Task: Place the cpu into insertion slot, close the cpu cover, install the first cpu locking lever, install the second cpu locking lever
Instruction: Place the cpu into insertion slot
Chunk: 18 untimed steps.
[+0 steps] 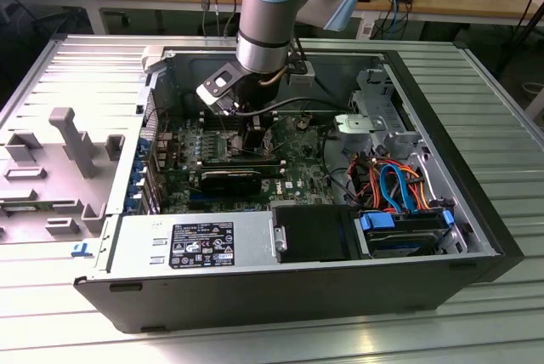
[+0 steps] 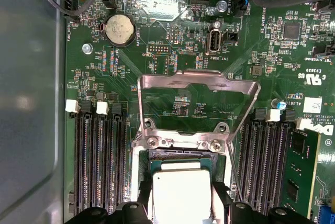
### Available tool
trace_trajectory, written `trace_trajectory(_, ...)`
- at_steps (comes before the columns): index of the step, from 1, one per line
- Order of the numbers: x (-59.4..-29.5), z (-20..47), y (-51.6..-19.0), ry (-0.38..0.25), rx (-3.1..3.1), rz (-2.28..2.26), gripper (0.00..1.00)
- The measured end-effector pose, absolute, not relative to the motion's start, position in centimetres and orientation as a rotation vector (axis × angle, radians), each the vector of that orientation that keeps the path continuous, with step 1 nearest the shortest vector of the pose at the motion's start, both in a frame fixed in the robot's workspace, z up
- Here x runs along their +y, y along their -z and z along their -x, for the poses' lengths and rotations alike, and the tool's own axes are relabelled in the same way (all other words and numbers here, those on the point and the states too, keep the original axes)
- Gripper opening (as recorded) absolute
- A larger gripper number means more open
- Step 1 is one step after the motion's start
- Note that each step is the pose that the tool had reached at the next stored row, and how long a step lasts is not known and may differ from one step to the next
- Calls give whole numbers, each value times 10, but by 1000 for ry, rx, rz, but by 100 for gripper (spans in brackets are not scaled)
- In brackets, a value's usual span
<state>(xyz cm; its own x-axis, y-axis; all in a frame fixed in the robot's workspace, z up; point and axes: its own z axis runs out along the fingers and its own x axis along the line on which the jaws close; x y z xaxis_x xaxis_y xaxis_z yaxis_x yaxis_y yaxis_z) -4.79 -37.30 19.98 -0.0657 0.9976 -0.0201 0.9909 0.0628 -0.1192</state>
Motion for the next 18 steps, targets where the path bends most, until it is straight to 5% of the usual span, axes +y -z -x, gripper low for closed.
trace_trajectory(18, -373, 48, -204, -140, -2133, 2196, 53)
